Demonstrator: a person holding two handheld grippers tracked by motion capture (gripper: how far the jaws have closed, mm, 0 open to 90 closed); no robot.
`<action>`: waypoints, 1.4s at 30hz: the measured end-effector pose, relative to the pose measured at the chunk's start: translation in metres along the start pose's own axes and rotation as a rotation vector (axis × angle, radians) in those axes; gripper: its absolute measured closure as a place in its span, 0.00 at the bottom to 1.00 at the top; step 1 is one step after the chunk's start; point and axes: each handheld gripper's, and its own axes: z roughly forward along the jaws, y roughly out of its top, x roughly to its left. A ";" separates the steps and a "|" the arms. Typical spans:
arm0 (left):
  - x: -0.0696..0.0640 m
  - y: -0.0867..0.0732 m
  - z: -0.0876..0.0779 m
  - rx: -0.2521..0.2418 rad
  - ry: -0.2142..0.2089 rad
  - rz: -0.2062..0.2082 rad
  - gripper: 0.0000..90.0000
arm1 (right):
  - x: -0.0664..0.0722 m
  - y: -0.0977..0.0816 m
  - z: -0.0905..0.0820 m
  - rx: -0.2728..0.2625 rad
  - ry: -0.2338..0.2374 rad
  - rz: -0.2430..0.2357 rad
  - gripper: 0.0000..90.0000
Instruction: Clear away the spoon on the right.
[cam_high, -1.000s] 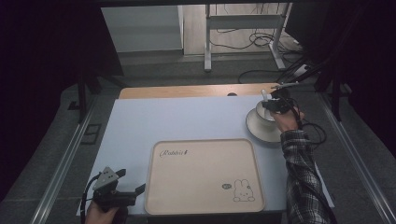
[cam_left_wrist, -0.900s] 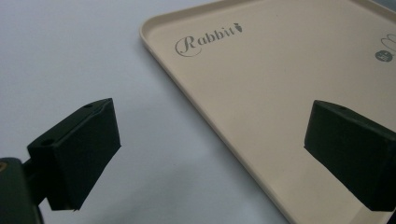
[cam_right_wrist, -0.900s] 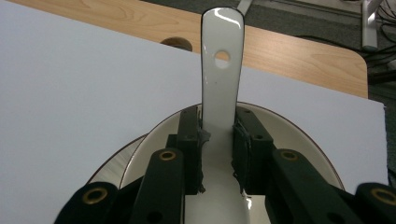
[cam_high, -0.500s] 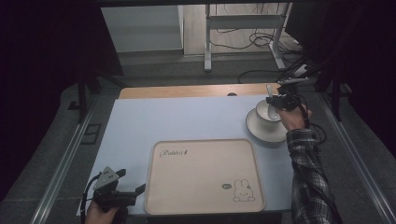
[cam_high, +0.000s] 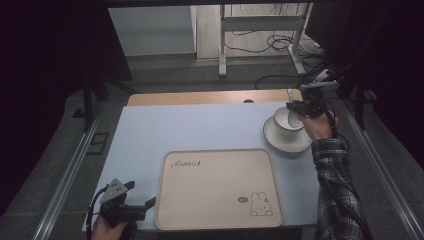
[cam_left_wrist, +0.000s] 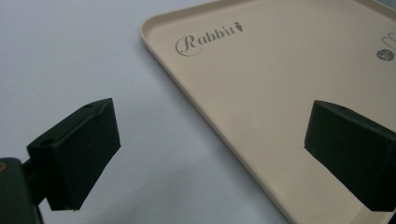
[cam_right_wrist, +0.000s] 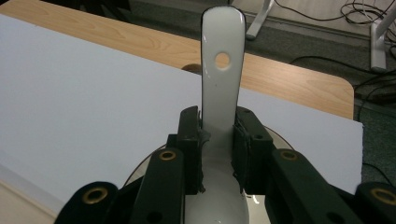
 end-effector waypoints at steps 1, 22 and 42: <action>0.000 0.000 0.000 0.000 0.000 0.000 0.04 | 0.001 0.000 -0.002 -0.001 0.003 0.000 0.83; 0.000 0.000 0.000 0.002 0.006 0.001 0.03 | 0.024 -0.006 -0.039 -0.018 0.086 -0.027 0.83; 0.000 0.000 0.001 0.004 0.006 -0.002 0.03 | 0.048 -0.026 -0.055 -0.005 0.144 -0.056 0.83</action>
